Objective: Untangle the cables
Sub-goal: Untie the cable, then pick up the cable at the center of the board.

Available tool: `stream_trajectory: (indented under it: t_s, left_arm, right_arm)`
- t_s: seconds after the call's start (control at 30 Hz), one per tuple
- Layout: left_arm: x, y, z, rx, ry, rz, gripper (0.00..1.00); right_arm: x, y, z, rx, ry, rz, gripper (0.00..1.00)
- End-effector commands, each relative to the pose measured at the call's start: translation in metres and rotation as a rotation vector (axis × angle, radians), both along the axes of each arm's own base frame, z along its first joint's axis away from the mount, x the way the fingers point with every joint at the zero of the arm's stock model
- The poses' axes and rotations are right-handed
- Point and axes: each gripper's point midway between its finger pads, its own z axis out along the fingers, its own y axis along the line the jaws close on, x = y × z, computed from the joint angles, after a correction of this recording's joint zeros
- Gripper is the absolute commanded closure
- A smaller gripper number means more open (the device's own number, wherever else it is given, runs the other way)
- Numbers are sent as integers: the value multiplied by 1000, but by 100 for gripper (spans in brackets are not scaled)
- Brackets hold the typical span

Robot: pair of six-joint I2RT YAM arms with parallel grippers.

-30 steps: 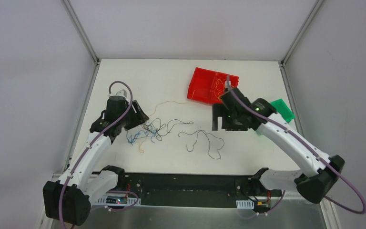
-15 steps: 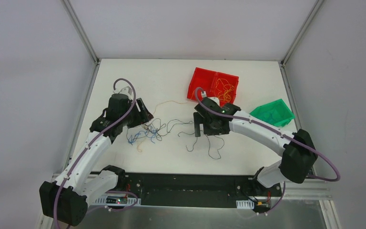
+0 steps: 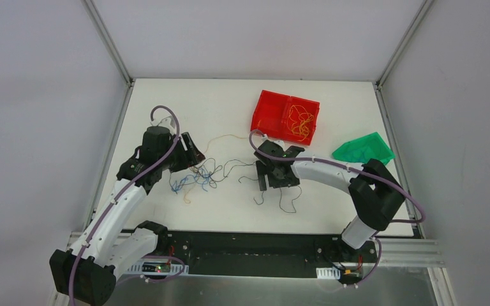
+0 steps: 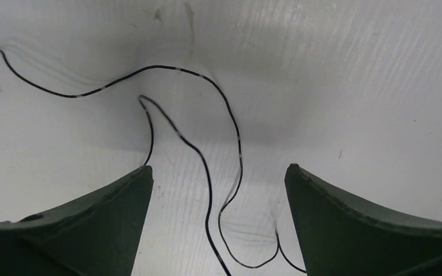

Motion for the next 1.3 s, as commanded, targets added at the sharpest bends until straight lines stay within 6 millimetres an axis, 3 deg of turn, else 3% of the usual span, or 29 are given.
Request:
stream_trajectory:
  t_s: [0.0,0.43,0.57,0.6,0.7,0.83,1.0,1.27]
  left_arm:
    - [-2,1,19,18,-49,-17,37]
    - [-2,3,22,25,-50,-15,38]
    - [-3,3,21,28,-47,-16,38]
    - [-3,3,20,29,-45,-16,38]
    - [-2,3,21,29,-45,-16,38]
    - [-2,3,23,29,-47,-19,38]
    - [-4,1,24,29,-48,-34,38]
    - [-6,-3,28,14,-52,-60,39]
  right_arm:
    - [-1,-8,-13,13,0,-64,16]
    - [-29,-32,-43,-31,62,-122,69]
    - [-30,-39,-46,-67,52,-137,96]
    - [-30,-40,-47,-81,54,-141,100]
    - [-25,-42,-45,-116,48,-153,100]
    - [-12,-37,-24,-75,-25,-174,100]
    - [6,-24,32,64,-155,-172,100]
    - [10,-17,93,239,-217,-162,100]
